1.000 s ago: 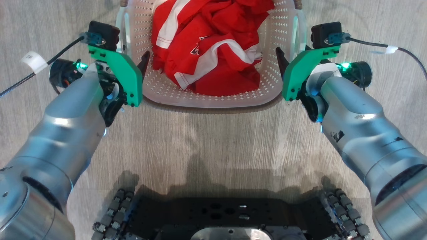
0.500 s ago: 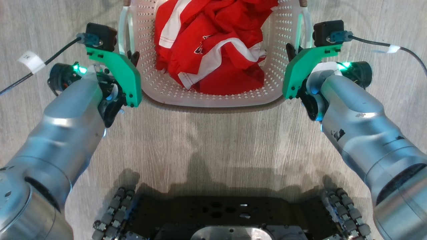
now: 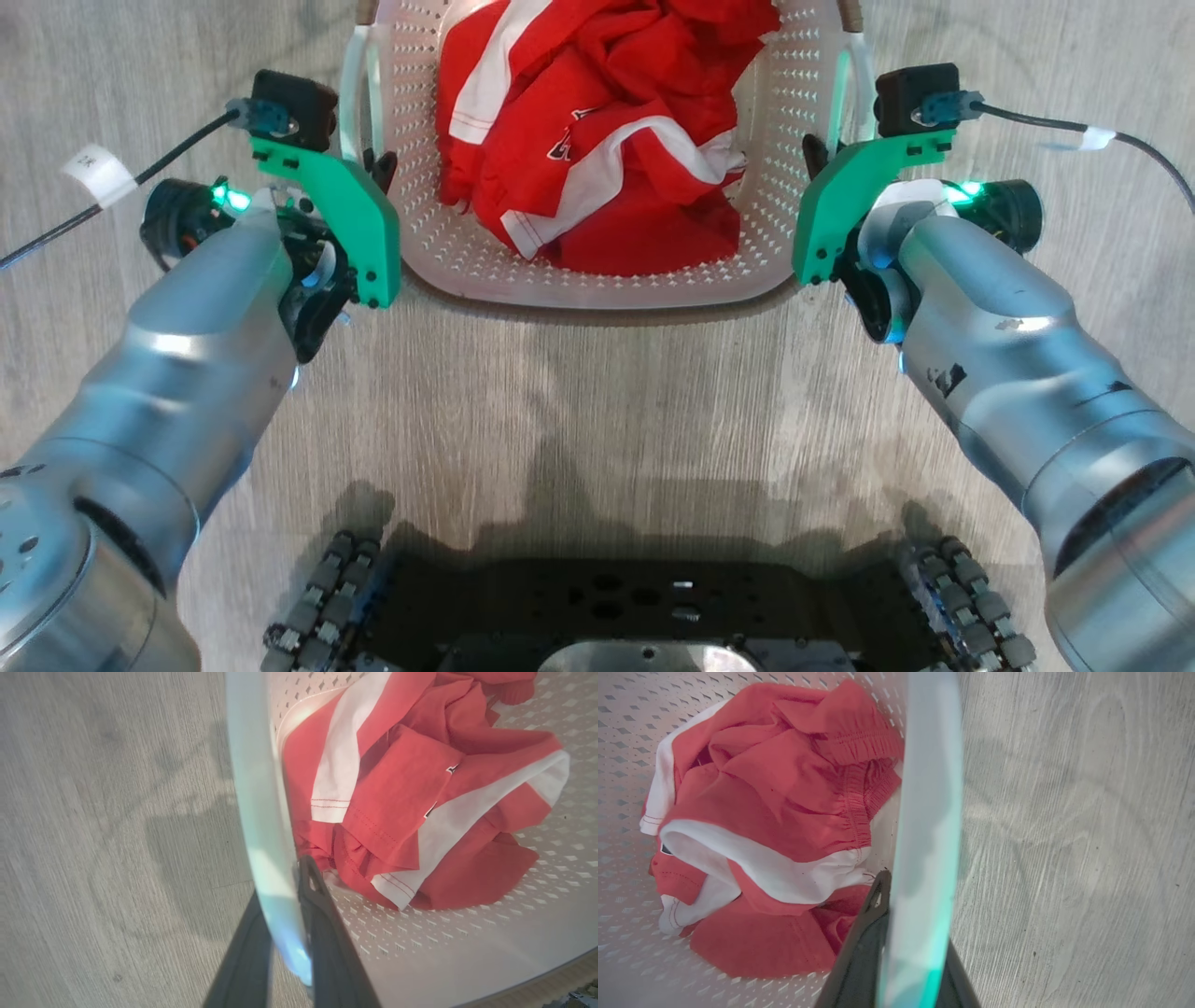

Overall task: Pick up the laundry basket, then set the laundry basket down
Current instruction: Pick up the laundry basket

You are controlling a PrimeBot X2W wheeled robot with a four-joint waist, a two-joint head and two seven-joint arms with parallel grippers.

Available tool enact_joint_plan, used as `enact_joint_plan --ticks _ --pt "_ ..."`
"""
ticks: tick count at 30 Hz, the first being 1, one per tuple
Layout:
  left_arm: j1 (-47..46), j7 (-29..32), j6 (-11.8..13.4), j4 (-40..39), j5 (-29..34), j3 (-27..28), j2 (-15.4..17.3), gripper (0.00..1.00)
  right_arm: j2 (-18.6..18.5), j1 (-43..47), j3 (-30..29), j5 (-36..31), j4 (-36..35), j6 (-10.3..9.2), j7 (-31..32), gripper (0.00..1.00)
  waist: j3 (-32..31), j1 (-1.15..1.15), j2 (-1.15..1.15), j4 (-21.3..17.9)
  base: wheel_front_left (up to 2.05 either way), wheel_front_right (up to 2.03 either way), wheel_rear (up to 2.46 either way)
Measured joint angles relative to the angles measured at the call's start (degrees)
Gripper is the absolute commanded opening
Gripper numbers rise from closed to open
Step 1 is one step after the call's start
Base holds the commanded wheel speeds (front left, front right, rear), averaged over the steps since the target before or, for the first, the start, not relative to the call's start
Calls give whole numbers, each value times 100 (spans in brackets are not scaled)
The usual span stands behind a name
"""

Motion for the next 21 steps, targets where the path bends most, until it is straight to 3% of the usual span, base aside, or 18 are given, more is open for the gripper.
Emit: enact_joint_plan --ticks 21 --pt "715 398 -3 -166 832 -48 235 0 -47 506 672 509 -493 -16 1040 0 -1090 0 0 -219 0 0 0"
